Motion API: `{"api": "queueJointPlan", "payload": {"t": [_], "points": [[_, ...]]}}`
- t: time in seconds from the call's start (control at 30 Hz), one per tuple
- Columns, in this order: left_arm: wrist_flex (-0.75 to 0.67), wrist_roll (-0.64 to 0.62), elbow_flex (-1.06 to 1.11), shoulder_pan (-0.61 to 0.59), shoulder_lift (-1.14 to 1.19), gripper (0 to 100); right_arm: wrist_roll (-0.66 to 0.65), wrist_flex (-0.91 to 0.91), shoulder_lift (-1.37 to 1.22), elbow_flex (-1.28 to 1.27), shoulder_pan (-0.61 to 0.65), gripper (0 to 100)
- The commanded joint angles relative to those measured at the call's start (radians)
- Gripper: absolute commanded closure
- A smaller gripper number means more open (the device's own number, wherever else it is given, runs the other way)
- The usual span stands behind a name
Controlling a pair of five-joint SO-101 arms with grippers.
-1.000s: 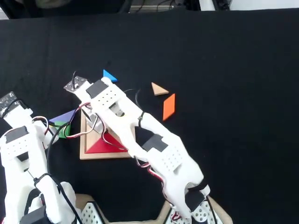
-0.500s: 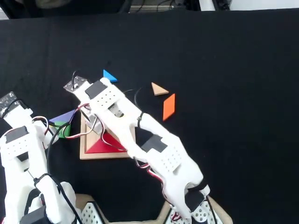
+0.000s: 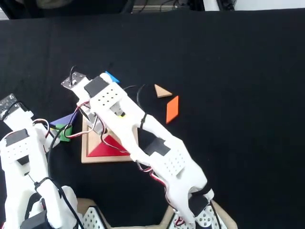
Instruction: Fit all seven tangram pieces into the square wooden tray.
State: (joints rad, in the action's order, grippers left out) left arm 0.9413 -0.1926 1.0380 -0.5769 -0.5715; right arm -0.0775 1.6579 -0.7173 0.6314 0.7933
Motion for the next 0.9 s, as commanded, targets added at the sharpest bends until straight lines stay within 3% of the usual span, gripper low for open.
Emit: {"api": "queueJointPlan", "payload": {"t": [0.0,0.2,0.87], "points": [[-0.015,-0.006,-0.047,0.015,0.0,80,0.009,-0.035,0.01,-0.007,-0.046,72.6],[-0.015,-0.006,-0.047,0.016,0.0,80,0.009,-0.106,0.01,-0.117,-0.046,72.6],[-0.015,-0.006,-0.045,0.016,0.0,80,0.002,-0.14,0.005,-0.134,-0.086,72.6]]}}
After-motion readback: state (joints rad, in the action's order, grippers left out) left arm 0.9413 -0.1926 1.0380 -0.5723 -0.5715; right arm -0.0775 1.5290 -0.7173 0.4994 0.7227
